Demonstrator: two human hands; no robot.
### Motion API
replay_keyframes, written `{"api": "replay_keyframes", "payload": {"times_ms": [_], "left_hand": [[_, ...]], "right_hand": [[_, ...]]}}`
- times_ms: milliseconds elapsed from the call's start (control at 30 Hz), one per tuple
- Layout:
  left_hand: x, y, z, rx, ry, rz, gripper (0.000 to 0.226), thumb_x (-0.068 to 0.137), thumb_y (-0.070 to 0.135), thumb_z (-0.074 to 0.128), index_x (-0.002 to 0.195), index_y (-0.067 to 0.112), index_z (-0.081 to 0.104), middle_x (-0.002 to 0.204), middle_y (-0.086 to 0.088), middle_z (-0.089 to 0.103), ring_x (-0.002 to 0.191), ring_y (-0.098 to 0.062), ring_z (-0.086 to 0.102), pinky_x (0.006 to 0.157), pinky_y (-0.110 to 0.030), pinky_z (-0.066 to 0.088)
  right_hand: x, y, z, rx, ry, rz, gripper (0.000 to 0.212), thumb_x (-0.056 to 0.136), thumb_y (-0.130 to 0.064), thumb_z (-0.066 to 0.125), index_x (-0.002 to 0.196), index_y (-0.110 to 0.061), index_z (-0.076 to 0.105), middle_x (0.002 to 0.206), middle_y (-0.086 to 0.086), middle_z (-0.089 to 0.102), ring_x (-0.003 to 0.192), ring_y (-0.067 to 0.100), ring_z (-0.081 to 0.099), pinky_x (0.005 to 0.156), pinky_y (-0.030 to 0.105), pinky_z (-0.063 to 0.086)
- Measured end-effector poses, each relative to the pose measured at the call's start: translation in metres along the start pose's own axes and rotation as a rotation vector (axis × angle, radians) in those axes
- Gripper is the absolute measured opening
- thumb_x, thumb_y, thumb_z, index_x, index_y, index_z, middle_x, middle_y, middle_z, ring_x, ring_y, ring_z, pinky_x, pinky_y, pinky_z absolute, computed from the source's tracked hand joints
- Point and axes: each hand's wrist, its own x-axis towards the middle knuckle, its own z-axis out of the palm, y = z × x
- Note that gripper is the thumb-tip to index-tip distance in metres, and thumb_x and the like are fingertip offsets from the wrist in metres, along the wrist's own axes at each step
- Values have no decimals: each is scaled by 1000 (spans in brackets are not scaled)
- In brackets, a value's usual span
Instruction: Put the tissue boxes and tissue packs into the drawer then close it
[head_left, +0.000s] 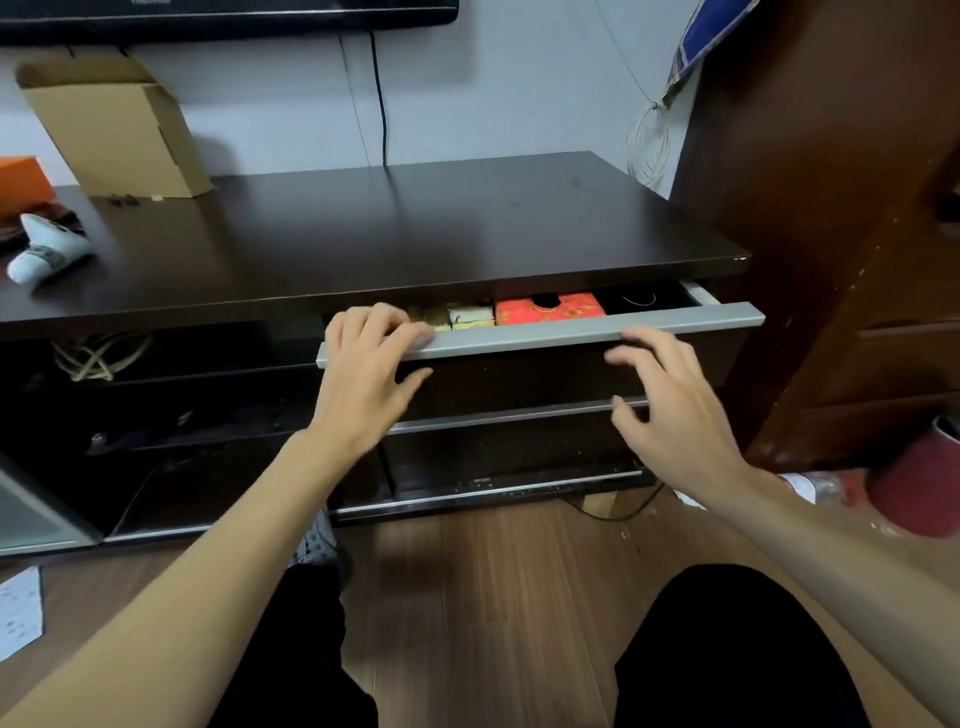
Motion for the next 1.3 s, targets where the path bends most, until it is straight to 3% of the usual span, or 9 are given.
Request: {"api": "replay_keyframes", "payload": {"times_ms": [67,133,233,333,433,533,1000,1133,1300], "left_hand": [[-9,8,-8,-42,110,-50,22,85,18,71,107,18,68,104,-4,56,100,-24,48,89,-34,31],[-15,17,-16,-112,150,-95,11,88,21,64,99,22,65,96,4,55,91,-13,47,79,-25,34],[-33,30,-22,-184,-17,-251,13,90,33,57,102,33,60,94,16,56,86,-2,50,65,-18,37],[-59,26,-9,-99,-256,-309,53,87,32,66,135,15,52,134,0,50,121,-16,50,80,-28,50],[-57,13,-3,-40,-275,-290,72,83,25,71,144,3,41,147,-10,39,135,-25,40,96,-35,49],[-46,2,7,-16,-251,-259,72,82,22,70,144,-1,39,148,-15,38,139,-29,37,108,-39,42],[-7,-42,71,51,-316,-184,79,79,17,69,148,3,34,152,-20,30,144,-39,23,109,-51,42],[-18,-44,71,-51,-385,-219,67,84,20,65,146,8,41,152,-13,35,144,-33,30,107,-47,43],[-25,-33,45,-201,-703,-469,27,90,37,53,114,38,67,110,8,71,104,-20,66,88,-38,53]], "right_hand": [[-9,11,-1,-18,39,92,31,89,-18,68,119,-22,62,125,-4,55,116,12,50,79,16,45],[-10,25,2,6,32,232,41,90,-20,68,130,-19,57,131,0,51,119,15,48,71,12,37],[-3,37,9,-16,86,367,71,91,-19,74,150,-7,37,155,11,32,137,26,40,88,24,42],[3,32,25,-32,79,406,87,92,-20,74,158,-1,21,166,17,13,149,34,29,102,29,39],[11,26,41,-38,35,405,94,94,-21,72,162,-1,10,170,22,2,156,40,14,119,43,31],[28,26,49,0,31,440,96,94,-19,71,162,0,7,171,22,-2,157,41,10,122,45,26],[95,39,87,15,7,471,94,95,-15,70,163,-2,8,171,21,-2,157,38,15,120,40,30],[77,55,89,104,-1,406,80,93,-10,69,160,-10,25,170,12,8,156,30,20,112,31,33],[11,85,71,349,-325,486,30,97,-12,65,125,-25,65,128,-3,66,119,12,63,100,32,52]]}}
